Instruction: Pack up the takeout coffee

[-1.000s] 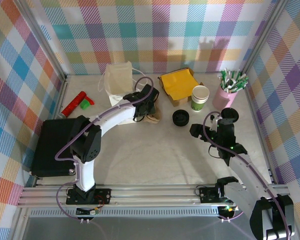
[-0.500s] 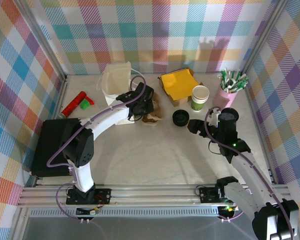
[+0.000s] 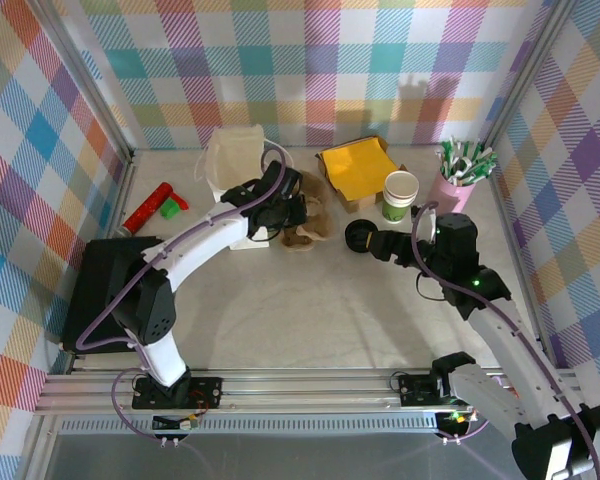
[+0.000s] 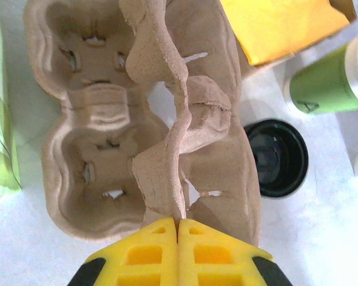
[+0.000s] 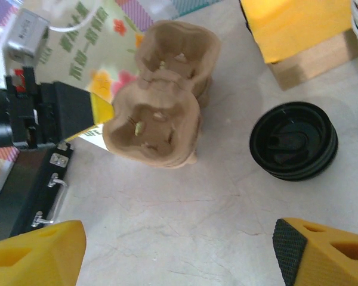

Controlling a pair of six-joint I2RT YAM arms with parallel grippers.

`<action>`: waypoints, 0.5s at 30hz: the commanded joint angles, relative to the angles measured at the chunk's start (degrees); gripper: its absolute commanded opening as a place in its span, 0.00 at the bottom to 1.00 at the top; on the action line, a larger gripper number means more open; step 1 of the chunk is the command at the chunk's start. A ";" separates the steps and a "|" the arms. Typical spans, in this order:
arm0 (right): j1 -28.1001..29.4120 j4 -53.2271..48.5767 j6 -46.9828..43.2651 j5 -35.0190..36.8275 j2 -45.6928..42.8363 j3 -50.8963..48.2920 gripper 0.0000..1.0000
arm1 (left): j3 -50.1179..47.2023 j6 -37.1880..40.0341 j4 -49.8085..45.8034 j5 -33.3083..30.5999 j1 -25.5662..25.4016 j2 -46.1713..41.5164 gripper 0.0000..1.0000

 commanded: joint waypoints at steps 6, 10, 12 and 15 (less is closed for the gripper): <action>1.88 -10.94 -14.15 -6.53 1.40 10.19 0.75 | 1.61 15.20 -10.56 8.42 -4.58 -8.64 0.00; 4.75 -12.76 -18.98 -7.09 2.39 12.42 0.73 | -0.36 20.78 -15.60 11.31 -5.24 -12.81 0.00; 7.36 -14.06 -21.00 -5.44 3.76 13.85 0.72 | -2.77 22.52 -16.18 12.80 -5.26 -15.92 0.00; 12.06 -16.85 -23.70 -1.90 6.69 16.58 0.72 | -6.31 24.12 -15.56 14.41 -5.26 -20.47 0.00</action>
